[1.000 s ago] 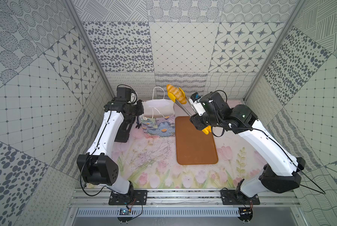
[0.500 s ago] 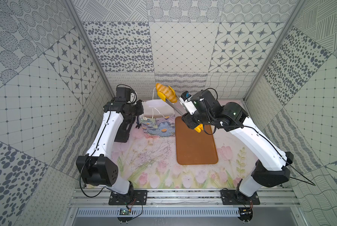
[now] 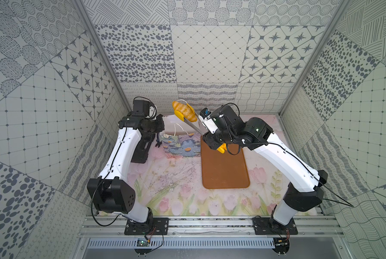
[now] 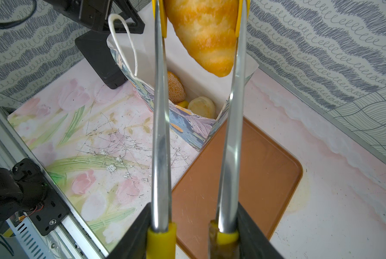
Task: Pack bread into a paper bag
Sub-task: Place the fake bread in the paper bag.
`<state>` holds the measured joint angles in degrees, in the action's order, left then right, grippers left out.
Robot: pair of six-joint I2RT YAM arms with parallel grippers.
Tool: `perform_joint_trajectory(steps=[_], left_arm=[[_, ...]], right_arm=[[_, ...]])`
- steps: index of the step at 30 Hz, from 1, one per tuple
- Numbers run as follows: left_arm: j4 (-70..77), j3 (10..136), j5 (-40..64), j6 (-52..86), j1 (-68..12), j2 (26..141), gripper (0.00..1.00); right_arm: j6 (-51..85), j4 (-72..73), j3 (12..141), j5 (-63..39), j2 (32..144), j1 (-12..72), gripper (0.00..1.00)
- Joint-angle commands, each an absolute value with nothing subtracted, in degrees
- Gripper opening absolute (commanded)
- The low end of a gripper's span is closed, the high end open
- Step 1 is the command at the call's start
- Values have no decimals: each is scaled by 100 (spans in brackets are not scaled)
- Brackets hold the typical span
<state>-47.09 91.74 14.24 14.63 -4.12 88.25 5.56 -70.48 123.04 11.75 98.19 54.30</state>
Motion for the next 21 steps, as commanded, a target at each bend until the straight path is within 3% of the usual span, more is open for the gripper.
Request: perform_joint_trajectory(steps=[1,21], left_arm=[[-4695,9167,1372,1385,-416,8780,12],[-4668,9152,1442,1363,-415,8825,12]], right_arm=[[516,-6559,12402,1135,9852,5460,54],[530,-6612,12323,1043,10090,5458,54]])
